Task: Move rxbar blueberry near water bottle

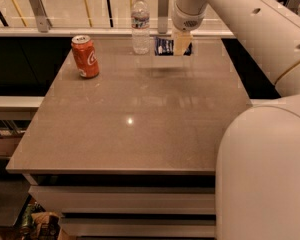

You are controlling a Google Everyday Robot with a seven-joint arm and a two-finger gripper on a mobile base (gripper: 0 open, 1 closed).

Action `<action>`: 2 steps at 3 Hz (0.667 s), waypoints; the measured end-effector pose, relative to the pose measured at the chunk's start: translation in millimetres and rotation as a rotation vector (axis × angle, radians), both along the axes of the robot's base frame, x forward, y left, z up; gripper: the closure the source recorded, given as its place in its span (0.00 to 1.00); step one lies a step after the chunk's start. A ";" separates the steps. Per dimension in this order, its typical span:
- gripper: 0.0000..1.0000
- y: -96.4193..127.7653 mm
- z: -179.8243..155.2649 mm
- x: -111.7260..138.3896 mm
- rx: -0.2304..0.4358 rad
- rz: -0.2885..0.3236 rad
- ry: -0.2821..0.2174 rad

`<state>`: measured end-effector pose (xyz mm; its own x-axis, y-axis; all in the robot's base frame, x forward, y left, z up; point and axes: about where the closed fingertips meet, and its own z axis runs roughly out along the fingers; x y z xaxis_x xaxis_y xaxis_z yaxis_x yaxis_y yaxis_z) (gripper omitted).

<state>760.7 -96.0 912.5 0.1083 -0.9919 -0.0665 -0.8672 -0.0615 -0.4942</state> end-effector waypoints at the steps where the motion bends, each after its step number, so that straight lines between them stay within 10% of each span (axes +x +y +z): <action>1: 1.00 4.2 -2.8 22.9 0.032 0.026 -0.072; 2: 1.00 11.2 -13.1 41.8 0.048 0.048 -0.100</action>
Offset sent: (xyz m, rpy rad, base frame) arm 0.0645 0.0163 -0.0176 0.0682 -0.1408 0.0698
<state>802.6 -84.8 899.5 0.1642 -0.9813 -0.1004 -0.8100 -0.0760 -0.5814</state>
